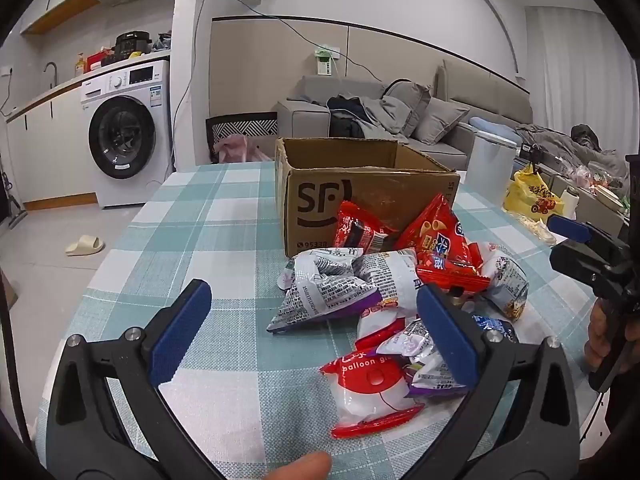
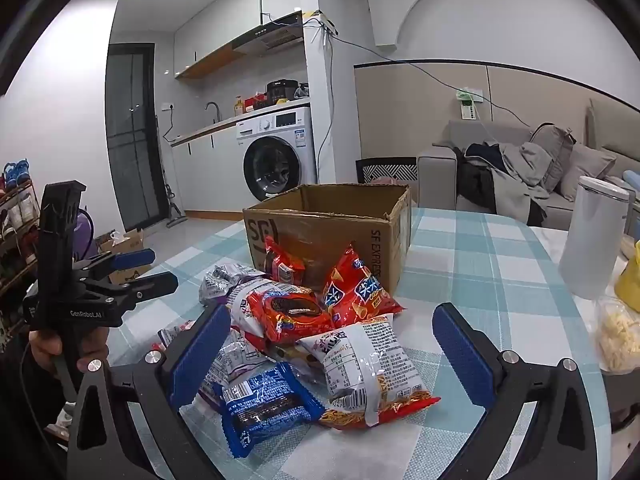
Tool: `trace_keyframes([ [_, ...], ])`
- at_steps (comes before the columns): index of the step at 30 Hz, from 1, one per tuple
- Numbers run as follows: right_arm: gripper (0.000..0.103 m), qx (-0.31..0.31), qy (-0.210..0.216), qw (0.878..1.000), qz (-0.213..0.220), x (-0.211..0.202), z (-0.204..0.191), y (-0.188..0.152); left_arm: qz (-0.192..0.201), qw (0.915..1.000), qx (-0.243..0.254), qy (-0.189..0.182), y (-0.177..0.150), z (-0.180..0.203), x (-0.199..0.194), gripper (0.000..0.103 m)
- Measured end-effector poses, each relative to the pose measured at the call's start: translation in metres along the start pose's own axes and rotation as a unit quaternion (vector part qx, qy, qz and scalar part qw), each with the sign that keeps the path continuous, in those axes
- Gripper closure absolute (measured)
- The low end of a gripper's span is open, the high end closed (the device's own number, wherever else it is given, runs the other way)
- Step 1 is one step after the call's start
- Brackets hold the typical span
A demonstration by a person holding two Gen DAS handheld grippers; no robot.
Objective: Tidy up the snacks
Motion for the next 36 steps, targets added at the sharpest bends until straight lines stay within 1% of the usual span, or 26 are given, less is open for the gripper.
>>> trace_keyframes([
  [1, 0.0, 0.001, 0.0, 1.0, -0.001, 0.0005, -0.0002, -0.0004, 0.005, 1.0, -0.002, 0.001, 0.0004, -0.0003, -0.0006, 0.001],
  [5, 0.0, 0.003, 0.0, 1.0, -0.005, 0.0034, -0.0012, -0.0014, 0.004, 1.0, -0.004, 0.0, -0.0014, -0.0008, -0.0036, 0.001],
  [11, 0.0, 0.007, 0.002, 1.0, -0.007, 0.0034, 0.0041, 0.0028, -0.004, 1.0, -0.009, -0.001, -0.0023, -0.0002, 0.0011, 0.001],
  [12, 0.0, 0.0, -0.002, 1.0, -0.002, 0.0021, -0.0017, -0.0022, -0.004, 1.0, -0.008, -0.001, -0.0026, -0.0002, 0.0007, 0.001],
  [18, 0.0, 0.0, 0.0, 1.0, -0.004, 0.003, -0.0007, -0.0016, -0.007, 0.9999, -0.009, -0.003, -0.003, -0.0025, 0.0019, 0.001],
  [36, 0.0, 0.0, -0.002, 1.0, -0.007, 0.0052, -0.0028, -0.0034, -0.007, 0.9999, -0.01, -0.003, -0.0021, -0.0031, 0.0031, 0.001],
])
Point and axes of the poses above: each gripper's, at about its wrist camera, not at the fingertips, and x roughly the way its jaws point, z to its right, y to its top, the point moved 6 cm from there along x, roughly the way its jaws point, and after that the axes turned 13 degrees about x, right-handed, at the moved point
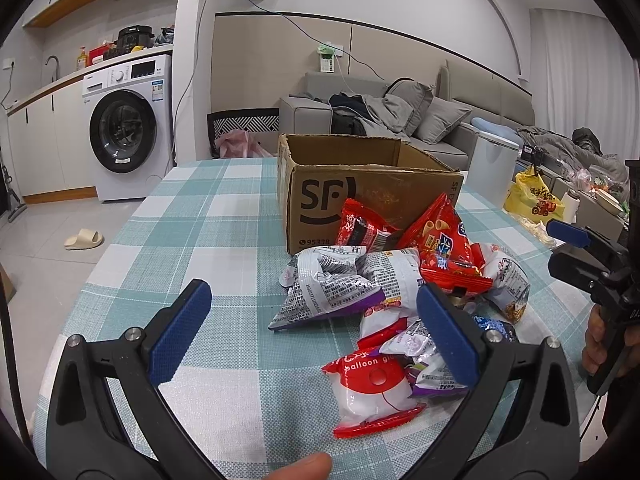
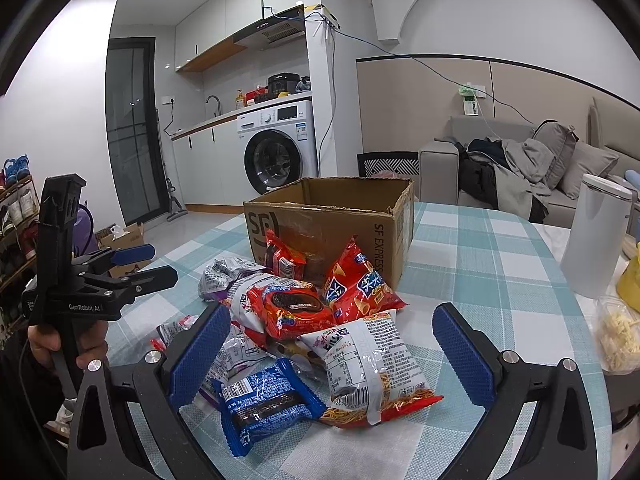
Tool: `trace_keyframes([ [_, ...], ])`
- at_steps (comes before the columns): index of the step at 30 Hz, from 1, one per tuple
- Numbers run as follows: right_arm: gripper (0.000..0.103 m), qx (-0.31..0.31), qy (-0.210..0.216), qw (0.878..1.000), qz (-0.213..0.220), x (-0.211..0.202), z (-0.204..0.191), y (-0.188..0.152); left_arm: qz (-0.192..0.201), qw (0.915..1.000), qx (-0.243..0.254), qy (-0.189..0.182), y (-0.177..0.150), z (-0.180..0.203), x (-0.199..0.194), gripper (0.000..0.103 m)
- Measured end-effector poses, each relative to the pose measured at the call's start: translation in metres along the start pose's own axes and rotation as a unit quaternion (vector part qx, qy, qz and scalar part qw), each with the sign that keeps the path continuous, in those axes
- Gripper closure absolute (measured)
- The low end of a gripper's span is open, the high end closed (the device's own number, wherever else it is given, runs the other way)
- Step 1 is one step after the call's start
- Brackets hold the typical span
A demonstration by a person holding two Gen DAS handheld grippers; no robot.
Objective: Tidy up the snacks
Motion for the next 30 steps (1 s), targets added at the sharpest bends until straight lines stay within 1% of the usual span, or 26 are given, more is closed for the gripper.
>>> trace_keyframes([
  [30, 0.0, 0.0, -0.008, 1.0, 0.001, 0.0006, 0.002, 0.0011, 0.0, 1.0, -0.003, 0.001, -0.0006, -0.0005, -0.0004, 0.001],
])
Point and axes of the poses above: each gripper's, at about its wrist camera, not at the fingertips, and x roughly the way its jaws point, z to its right, y to its top, the point moved 6 cm from there along x, roughly the way its jaws point, and after that the axes turned 13 degrees about x, right-handed, at the moved point
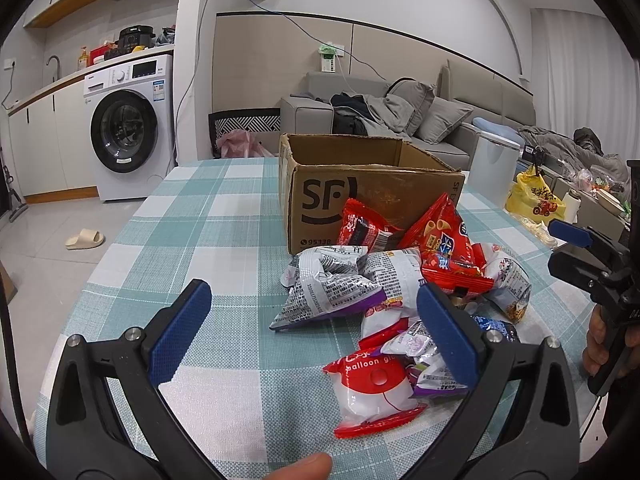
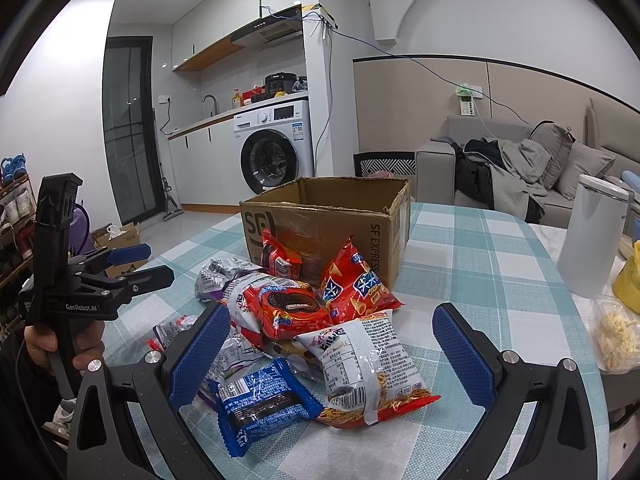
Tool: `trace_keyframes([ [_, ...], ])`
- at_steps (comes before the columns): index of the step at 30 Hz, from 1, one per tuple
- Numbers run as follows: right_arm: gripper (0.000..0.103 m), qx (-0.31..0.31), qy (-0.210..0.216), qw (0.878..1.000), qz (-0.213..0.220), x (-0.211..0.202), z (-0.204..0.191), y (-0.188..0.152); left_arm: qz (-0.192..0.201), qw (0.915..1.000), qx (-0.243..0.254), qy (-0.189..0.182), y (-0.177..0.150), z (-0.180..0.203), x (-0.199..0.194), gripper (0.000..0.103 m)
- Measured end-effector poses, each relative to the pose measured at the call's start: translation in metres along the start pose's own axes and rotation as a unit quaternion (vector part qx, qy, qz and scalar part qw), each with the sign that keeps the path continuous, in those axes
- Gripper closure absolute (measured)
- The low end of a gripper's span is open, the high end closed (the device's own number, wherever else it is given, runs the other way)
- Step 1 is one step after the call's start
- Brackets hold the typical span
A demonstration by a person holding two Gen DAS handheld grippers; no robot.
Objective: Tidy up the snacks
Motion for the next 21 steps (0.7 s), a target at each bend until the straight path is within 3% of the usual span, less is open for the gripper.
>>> trace_keyframes([
  [10, 0.0, 0.002, -0.009, 1.0, 0.005, -0.003, 0.002, 0.001, -0.013, 0.9999, -0.005, 0.003, -0.002, -0.001, 0.004, 0.001],
  [21, 0.0, -0.002, -0.039, 0.999, -0.033, 0.011, 0.005, -0.004, -0.022, 0.9997, 0.006, -0.008, 0.0, 0.007, 0.002, 0.001],
])
Point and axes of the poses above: each gripper's, at about its wrist camera, not at the fingertips, and x roughly the way its jaws point, z to its right, y to its top, the point moved 6 cm from there along x, roughly the way its jaws point, and after that the axes turned 13 degrees about x, right-handed, at the moved point
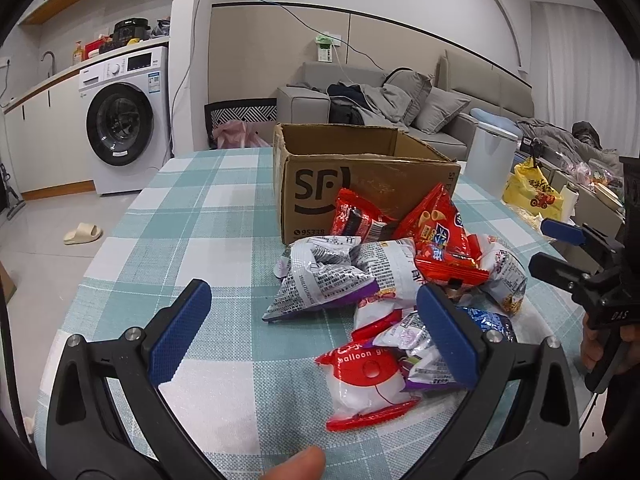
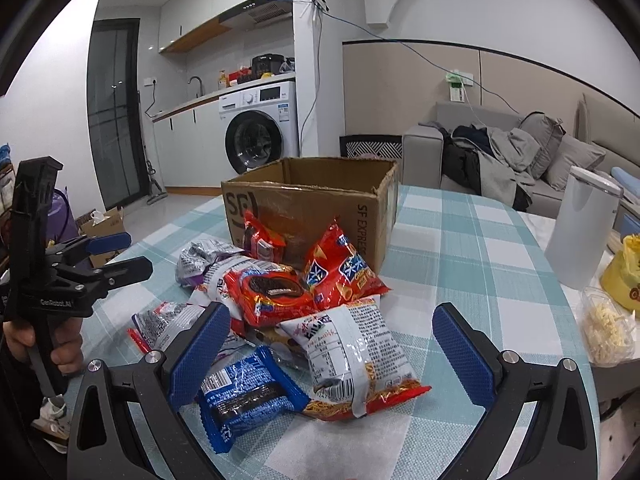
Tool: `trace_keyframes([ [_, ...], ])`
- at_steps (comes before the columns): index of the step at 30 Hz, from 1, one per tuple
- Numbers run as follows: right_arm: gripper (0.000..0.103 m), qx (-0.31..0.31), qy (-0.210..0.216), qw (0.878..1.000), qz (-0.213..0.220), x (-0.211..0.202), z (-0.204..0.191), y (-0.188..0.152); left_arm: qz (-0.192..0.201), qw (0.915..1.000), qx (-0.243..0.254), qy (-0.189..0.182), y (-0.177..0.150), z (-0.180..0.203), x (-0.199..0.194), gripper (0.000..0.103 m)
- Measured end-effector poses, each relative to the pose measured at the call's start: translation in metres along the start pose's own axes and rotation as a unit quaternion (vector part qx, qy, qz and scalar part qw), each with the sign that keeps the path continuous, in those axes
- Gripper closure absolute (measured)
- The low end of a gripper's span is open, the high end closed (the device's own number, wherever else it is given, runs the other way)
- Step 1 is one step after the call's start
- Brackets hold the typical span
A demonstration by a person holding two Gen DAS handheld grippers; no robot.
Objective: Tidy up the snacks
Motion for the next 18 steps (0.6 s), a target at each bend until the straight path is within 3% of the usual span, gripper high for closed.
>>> trace_keyframes([
  [12, 0.0, 0.024, -0.005, 0.997, -0.08, 0.015, 0.009, -0.016, -0.054, 0.9978, 0.023, -0.03, -0.012, 0.015, 0.01, 0.001],
  [18, 0.0, 0.036, -0.017, 0.994, -0.104, 0.028, 0.017, -0.017, -0.071, 0.9953, -0.011, -0.065, -0.015, 0.009, 0.014, 0.001],
])
Point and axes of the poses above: each gripper's, at about its wrist camera, not at the fingertips, and x roughly the way its jaws point, z to its right, y to its top, the point moved 6 cm from there along x, roughly the way its jaws point, and after that the axes turned 13 degrees about x, right-handed, at the moved point
